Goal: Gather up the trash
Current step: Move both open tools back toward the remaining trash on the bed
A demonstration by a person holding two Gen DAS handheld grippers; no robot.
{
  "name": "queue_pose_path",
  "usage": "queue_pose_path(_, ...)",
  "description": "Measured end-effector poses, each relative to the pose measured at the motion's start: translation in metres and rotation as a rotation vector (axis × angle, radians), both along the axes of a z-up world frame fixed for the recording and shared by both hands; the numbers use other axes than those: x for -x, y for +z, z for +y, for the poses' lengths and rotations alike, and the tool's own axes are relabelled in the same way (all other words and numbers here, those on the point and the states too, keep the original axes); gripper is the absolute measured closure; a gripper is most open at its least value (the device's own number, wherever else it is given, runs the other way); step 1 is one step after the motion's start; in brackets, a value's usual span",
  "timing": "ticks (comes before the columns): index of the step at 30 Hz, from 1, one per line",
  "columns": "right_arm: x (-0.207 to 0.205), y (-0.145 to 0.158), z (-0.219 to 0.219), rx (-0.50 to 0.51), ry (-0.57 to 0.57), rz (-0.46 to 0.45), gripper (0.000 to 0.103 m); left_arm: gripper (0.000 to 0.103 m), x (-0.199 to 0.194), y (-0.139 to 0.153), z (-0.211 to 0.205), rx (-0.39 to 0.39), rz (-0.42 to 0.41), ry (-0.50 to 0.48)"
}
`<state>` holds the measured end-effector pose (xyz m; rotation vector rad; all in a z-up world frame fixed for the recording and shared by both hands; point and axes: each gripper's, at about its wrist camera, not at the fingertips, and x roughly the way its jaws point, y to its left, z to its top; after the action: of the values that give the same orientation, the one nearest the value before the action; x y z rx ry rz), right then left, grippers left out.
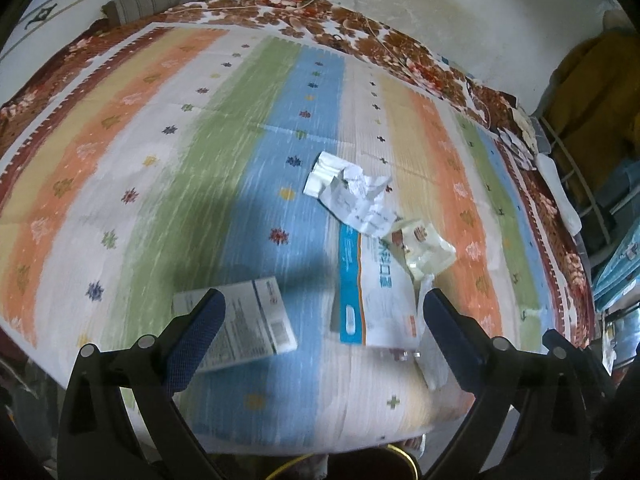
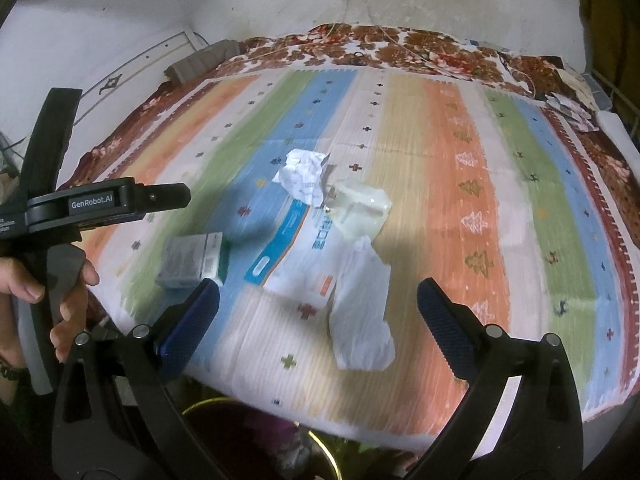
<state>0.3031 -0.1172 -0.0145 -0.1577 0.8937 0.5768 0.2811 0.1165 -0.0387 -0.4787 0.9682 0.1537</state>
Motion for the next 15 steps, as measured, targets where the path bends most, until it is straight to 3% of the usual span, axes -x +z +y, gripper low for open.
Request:
queue_pose_path(6,-0.021,-0.007,0.011,0.018,0.039,-0.046,0.009,0.007,-0.027,-0.018,0.016,0.093,0.019,-0.013)
queue_pose_path(15,-0.046,-0.025,0.029,0.073,0.103,-0.101,0.009,0.01,-0.061,-0.039,0.029,0.127,0.048,0.014)
